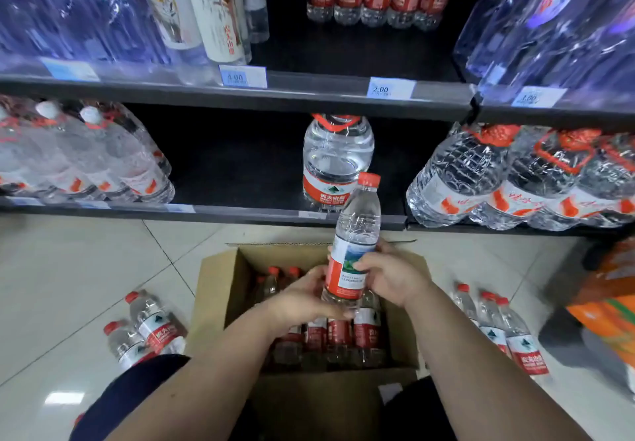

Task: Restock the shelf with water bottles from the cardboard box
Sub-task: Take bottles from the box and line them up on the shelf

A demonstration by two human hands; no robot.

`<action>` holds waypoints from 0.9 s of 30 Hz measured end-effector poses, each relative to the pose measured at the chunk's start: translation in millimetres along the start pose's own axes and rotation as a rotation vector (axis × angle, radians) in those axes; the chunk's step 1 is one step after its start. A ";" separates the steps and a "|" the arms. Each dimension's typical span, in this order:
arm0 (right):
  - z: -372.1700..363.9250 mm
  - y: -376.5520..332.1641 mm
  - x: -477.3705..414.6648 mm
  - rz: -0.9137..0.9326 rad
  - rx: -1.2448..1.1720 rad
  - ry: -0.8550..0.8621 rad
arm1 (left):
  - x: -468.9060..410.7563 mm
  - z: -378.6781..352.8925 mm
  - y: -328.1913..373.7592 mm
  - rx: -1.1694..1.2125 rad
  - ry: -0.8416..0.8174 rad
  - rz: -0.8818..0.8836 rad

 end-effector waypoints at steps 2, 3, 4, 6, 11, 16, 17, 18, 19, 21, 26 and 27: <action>-9.2 -33.1 3.0 0.049 -0.126 -0.103 | 1.7 3.9 25.0 0.141 -0.034 -0.074; -15.0 -51.2 3.9 0.089 -0.138 -0.140 | 3.4 7.5 40.9 0.189 -0.026 -0.107; -21.6 -70.3 4.5 0.130 -0.134 -0.150 | 2.3 11.9 57.3 0.225 0.010 -0.150; -34.8 -108.3 5.6 0.225 -0.093 -0.137 | -4.1 21.8 89.7 0.253 0.119 -0.259; -62.6 -175.0 9.0 0.416 0.087 -0.072 | -9.9 42.2 155.1 0.344 0.457 -0.373; -81.1 -181.3 9.4 0.507 0.178 0.155 | -1.6 56.4 201.4 0.326 0.796 -0.503; -85.4 -182.1 9.0 0.532 0.160 0.185 | -3.7 57.1 206.3 0.302 0.821 -0.538; -89.5 -184.1 9.1 0.555 0.158 0.210 | -2.9 55.9 211.2 0.256 0.827 -0.572; -91.9 -186.9 7.8 0.570 0.157 0.239 | -5.6 54.2 213.8 0.192 0.831 -0.613; -91.5 -194.3 4.6 0.574 0.149 0.290 | -7.1 54.2 215.7 0.100 0.822 -0.677; -91.8 -217.3 -8.4 0.496 0.157 0.234 | 6.2 95.2 230.0 0.257 0.566 -0.690; -96.8 -222.8 -9.4 0.471 0.164 0.221 | 5.9 109.2 234.9 0.281 0.504 -0.661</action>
Point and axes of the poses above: each hand's wrist, its own x-axis away from the middle knuckle, its own z-axis out of the back of the hand, y = z × x, the point moved 3 cm from there along -x, towards the middle knuckle, and after that the axes turned 12 degrees about y, right-handed, at the moved point
